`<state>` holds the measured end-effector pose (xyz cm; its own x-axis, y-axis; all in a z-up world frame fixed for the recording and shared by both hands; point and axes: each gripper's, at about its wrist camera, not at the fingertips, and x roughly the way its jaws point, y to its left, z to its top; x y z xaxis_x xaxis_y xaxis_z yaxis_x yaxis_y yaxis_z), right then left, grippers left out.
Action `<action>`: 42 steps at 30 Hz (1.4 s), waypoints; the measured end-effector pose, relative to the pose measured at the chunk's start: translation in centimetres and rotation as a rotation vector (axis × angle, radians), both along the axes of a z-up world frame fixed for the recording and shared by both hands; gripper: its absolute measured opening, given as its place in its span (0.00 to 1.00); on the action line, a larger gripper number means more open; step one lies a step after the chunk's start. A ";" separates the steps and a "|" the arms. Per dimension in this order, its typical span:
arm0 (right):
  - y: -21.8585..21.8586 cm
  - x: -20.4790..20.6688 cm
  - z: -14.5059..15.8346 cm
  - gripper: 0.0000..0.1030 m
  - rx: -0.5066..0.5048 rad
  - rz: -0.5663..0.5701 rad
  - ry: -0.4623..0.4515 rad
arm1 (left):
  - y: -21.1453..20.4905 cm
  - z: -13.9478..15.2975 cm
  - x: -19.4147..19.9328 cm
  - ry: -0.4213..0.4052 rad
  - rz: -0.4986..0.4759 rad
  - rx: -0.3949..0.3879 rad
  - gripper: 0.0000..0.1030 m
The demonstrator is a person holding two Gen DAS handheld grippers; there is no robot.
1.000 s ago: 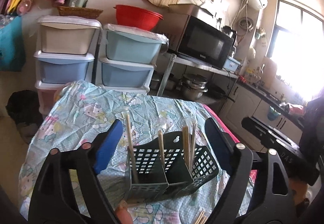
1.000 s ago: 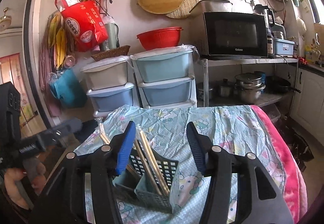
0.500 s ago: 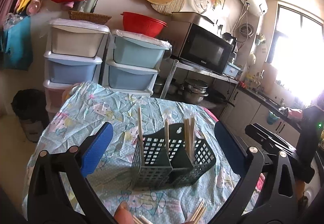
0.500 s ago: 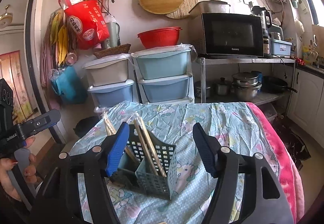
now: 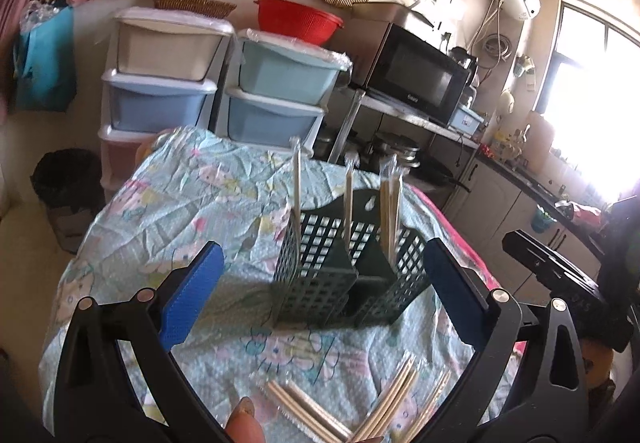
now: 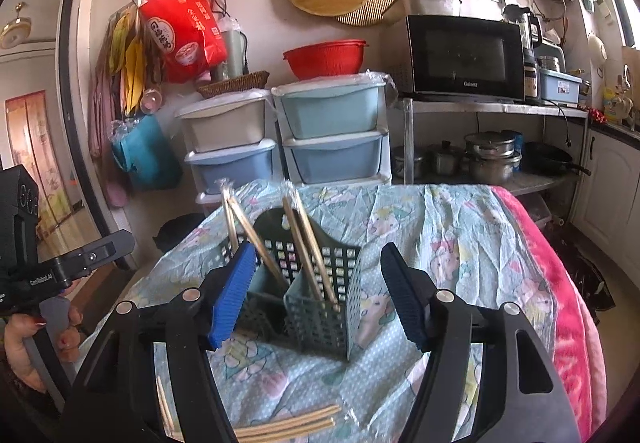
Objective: Organize utensils
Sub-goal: 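Move both grippers back toward the remaining wrapped chopsticks, then close the left gripper on a wrapped chopstick pair while the right gripper closes on another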
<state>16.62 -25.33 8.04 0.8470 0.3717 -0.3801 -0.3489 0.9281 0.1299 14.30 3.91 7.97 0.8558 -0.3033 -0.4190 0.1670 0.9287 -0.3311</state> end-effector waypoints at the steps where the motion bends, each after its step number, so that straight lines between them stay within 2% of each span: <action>1: 0.0 -0.2 -0.3 0.61 -0.004 -0.001 0.010 | 0.0 -0.3 -0.1 0.006 0.000 0.001 0.90; 21: 0.9 -2.0 -4.5 0.61 -0.037 0.019 0.116 | 0.5 -4.3 -1.4 0.098 0.024 0.056 0.90; 27: 1.0 -2.2 -6.0 0.61 -0.049 0.024 0.155 | 0.7 -6.1 -1.5 0.152 0.026 0.057 0.90; 40: 0.9 -2.3 -9.3 0.61 -0.065 0.019 0.247 | 0.8 -11.4 -1.3 0.328 0.019 0.023 0.89; 42: 0.8 -2.3 -9.8 0.61 -0.065 0.017 0.263 | 0.8 -11.9 -1.3 0.347 0.016 0.022 0.84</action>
<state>14.34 -24.54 -1.76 0.7099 0.3525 -0.6098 -0.3264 0.9318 0.1587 12.99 4.75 -3.92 0.6657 -0.2788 -0.6922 0.0331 0.9377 -0.3459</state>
